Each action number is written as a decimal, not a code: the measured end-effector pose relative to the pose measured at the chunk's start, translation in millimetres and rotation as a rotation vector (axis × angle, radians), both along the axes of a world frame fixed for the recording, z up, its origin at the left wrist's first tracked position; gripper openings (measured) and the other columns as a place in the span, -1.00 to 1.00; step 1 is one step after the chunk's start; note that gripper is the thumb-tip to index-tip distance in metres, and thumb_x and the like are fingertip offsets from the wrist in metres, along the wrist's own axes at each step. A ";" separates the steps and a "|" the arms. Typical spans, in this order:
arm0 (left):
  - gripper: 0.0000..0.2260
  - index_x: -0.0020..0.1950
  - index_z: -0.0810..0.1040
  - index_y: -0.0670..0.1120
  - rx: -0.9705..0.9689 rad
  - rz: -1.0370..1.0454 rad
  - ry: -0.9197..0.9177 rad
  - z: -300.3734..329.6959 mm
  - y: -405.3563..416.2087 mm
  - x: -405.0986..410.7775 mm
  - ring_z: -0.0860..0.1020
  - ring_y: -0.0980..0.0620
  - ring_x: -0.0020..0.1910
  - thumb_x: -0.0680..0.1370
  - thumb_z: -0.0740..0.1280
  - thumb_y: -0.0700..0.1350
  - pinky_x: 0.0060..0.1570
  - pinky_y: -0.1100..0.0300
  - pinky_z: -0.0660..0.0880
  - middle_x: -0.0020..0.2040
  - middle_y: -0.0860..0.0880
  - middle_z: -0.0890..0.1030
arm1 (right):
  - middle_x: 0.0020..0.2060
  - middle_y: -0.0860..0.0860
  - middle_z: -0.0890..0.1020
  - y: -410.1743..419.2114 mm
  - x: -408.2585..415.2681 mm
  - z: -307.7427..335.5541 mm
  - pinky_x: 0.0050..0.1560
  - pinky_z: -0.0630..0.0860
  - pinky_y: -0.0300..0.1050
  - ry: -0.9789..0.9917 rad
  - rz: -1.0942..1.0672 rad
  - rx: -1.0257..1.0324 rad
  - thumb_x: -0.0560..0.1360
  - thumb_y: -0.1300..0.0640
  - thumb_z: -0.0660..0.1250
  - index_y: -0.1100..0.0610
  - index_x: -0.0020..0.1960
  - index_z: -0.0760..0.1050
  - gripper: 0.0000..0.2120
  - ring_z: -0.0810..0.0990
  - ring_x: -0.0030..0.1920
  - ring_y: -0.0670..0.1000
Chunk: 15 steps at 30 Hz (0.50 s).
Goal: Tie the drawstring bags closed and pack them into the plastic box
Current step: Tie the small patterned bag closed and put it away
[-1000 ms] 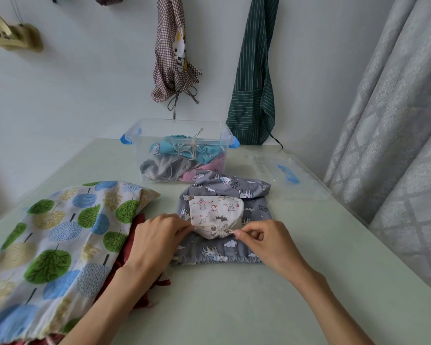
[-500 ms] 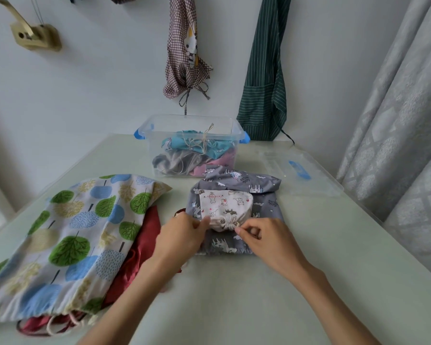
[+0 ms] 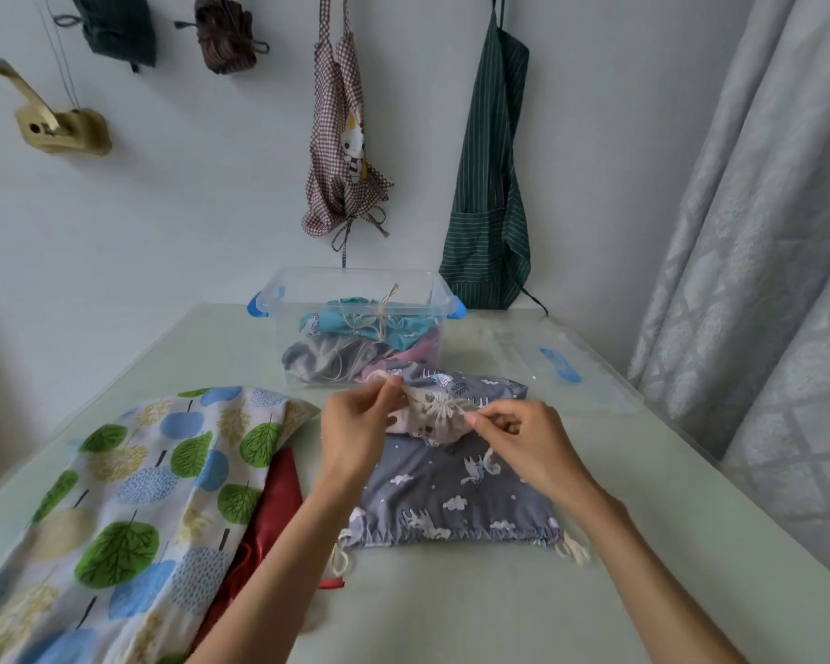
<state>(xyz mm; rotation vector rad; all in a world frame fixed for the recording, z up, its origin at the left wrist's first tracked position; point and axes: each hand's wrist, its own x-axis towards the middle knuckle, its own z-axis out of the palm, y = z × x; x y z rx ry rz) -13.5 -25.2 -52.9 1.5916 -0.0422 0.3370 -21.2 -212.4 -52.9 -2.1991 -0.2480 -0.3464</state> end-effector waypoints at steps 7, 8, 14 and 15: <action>-0.90 -0.02 0.64 -0.15 -0.369 -0.042 0.036 35.0 -13.0 40.6 0.62 0.10 -0.16 0.53 0.37 -0.17 -0.19 0.35 0.58 -0.16 -0.06 0.66 | -0.35 -0.16 0.62 -9.7 31.6 52.6 -0.31 0.40 -0.49 -0.172 -0.105 0.067 0.46 0.14 0.41 0.09 -0.15 0.66 -0.94 0.54 -0.37 -0.32; -0.87 0.02 0.63 -0.18 -0.408 -0.042 0.016 37.5 -15.6 43.4 0.62 0.10 -0.15 0.54 0.35 -0.18 -0.21 0.37 0.58 -0.14 -0.07 0.66 | -0.34 -0.17 0.62 -8.2 33.5 56.1 -0.31 0.39 -0.51 -0.231 -0.131 0.081 0.46 0.15 0.40 0.11 -0.15 0.65 -0.93 0.54 -0.36 -0.34; -0.80 0.02 0.60 -0.19 -0.348 -0.181 0.106 40.5 -11.5 50.1 0.64 0.12 -0.19 0.62 0.19 -0.17 -0.16 0.30 0.58 -0.12 -0.06 0.66 | -0.28 -0.09 0.66 -9.1 38.3 58.5 -0.31 0.42 -0.46 -0.103 -0.101 -0.055 0.48 0.12 0.38 0.09 -0.12 0.66 -0.91 0.57 -0.30 -0.22; -0.79 0.00 0.60 -0.18 -0.326 -0.209 0.128 37.4 -8.1 49.7 0.63 0.10 -0.18 0.63 0.17 -0.18 -0.16 0.30 0.58 -0.11 -0.07 0.66 | -0.28 -0.06 0.66 -10.4 37.7 56.0 -0.31 0.43 -0.42 -0.024 -0.072 -0.102 0.48 0.11 0.38 0.07 -0.12 0.66 -0.91 0.58 -0.30 -0.18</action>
